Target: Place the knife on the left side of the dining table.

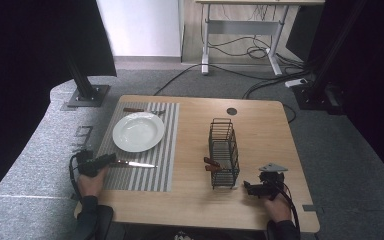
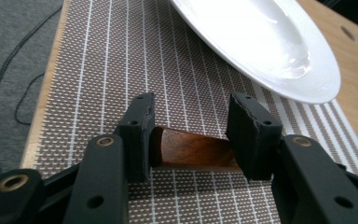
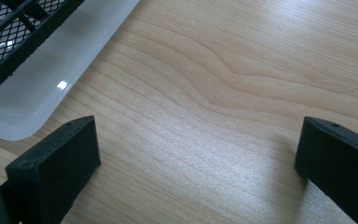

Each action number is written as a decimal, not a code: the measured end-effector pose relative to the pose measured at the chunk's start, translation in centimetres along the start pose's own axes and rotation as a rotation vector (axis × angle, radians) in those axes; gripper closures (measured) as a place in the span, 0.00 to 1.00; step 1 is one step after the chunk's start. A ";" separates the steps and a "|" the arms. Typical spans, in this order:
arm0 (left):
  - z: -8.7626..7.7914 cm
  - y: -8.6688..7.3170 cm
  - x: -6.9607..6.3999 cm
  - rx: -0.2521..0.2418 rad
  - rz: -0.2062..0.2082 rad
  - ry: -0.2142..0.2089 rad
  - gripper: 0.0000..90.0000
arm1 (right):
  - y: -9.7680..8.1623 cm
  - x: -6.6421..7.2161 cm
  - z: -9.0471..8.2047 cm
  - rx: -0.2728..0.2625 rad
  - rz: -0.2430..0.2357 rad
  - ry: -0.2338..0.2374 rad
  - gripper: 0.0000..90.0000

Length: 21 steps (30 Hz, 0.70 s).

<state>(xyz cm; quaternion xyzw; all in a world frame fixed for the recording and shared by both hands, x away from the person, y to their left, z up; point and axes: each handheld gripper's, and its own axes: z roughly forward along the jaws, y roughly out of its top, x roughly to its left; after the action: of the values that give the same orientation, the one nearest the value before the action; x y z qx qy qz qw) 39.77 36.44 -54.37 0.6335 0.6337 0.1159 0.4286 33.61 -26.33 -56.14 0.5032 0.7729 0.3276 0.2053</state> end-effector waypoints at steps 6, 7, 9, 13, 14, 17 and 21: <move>0.3 -0.1 -0.3 0.031 0.045 0.047 0.56 | 0.0 0.0 0.0 0.000 0.000 0.000 0.00; 0.3 -0.1 -0.3 0.032 0.051 0.052 0.56 | 0.0 0.0 0.0 0.000 0.000 0.000 0.00; 0.3 -0.1 -0.5 0.038 0.075 0.070 0.56 | 0.0 0.0 0.0 0.000 0.000 0.000 0.00; 0.5 -0.1 -1.0 0.051 0.131 0.104 0.56 | 0.0 0.0 0.0 0.000 0.000 0.000 0.00; 0.5 -0.1 -1.1 0.053 0.142 0.111 0.56 | 0.0 0.0 0.0 0.000 0.000 0.000 0.00; 0.6 -0.1 -1.2 0.056 0.159 0.123 0.54 | 0.0 0.0 0.0 0.000 0.000 0.000 0.00; 0.6 -0.1 -1.3 0.047 0.165 0.129 0.50 | 0.0 0.0 0.0 0.000 0.000 0.000 0.00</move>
<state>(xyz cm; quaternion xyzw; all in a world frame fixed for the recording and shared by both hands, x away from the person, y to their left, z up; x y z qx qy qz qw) 39.89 35.06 -54.27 0.6846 0.6080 0.1764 0.3613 33.61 -26.33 -56.14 0.5031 0.7729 0.3276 0.2053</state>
